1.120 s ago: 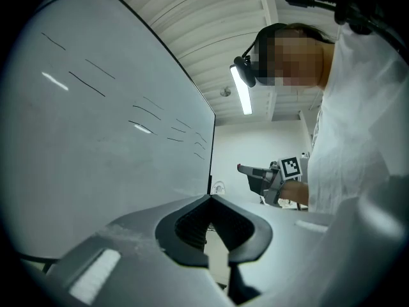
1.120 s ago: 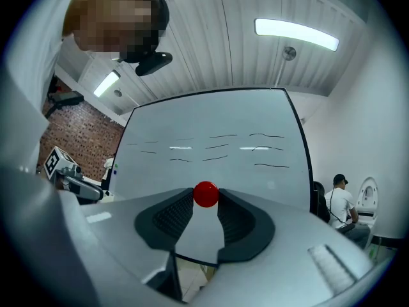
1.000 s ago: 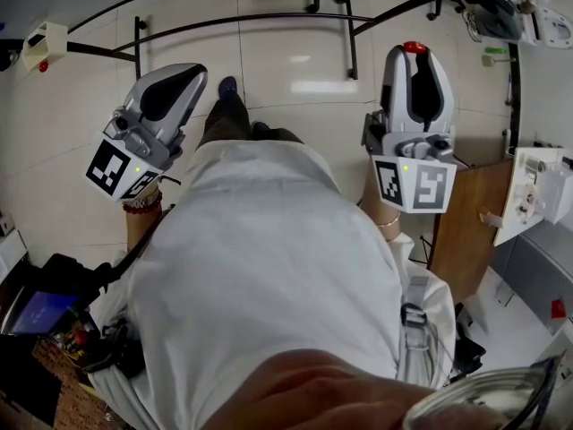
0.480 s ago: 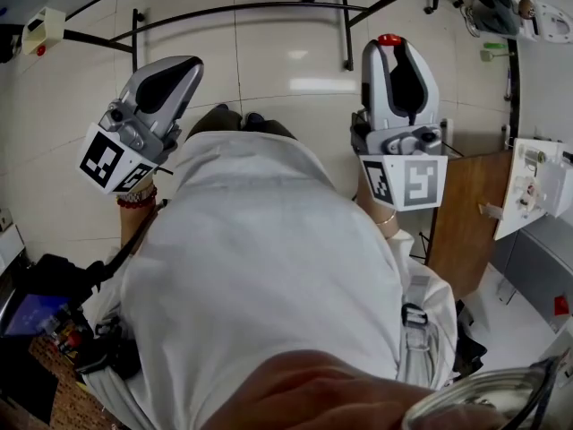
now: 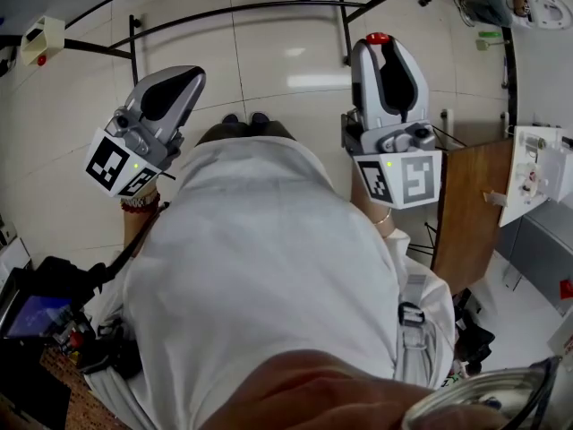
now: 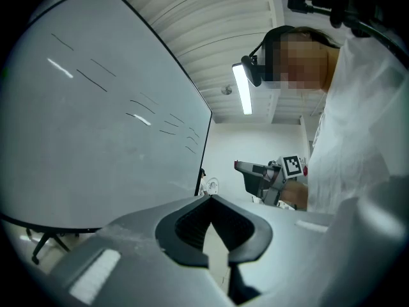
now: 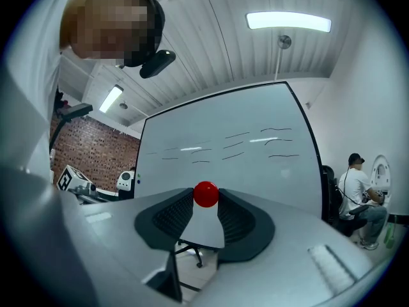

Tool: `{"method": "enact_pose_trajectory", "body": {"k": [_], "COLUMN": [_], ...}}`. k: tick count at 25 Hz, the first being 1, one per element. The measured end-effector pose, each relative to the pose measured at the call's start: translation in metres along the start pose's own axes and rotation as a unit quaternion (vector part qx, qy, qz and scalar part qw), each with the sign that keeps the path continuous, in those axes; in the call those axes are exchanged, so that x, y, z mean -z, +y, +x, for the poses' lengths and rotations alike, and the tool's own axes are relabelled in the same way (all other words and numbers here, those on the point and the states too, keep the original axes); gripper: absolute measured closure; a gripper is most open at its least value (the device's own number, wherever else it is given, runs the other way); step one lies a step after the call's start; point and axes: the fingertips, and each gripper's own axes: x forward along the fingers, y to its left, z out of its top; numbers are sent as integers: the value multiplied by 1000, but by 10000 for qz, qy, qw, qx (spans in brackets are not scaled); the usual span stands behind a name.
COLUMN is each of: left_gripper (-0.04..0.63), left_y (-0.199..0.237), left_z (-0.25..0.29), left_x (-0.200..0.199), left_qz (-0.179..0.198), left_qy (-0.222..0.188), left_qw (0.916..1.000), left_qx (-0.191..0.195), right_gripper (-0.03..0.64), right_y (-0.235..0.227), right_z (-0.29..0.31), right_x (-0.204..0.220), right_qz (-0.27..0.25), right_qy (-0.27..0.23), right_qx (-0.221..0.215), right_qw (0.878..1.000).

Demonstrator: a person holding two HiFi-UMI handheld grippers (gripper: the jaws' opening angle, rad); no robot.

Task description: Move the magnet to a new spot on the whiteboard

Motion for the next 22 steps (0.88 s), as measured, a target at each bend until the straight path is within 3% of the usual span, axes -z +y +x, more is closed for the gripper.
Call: {"method": "enact_pose_trajectory", "body": {"k": [7, 14, 18, 22], "left_gripper": [589, 589, 589, 589], "left_y": [28, 76, 86, 109], "left_z": [-43, -73, -68, -45], "left_x": [-1, 9, 8, -2], "left_qz": [-109, -326, -406, -382], "left_qy": [-88, -75, -125, -229], "left_qw": [9999, 9991, 9990, 9986], "left_qx": [38, -267, -158, -293], "right_gripper": [492, 492, 492, 492], "right_y": [59, 80, 68, 47], "right_z": [30, 43, 65, 93], "right_x": [0, 13, 11, 7], "right_qz": [-131, -269, -343, -354], "right_qy": [78, 301, 270, 180], "right_qx": [-433, -359, -230, -279], "right_qw": [9989, 9985, 9988, 9988]}}
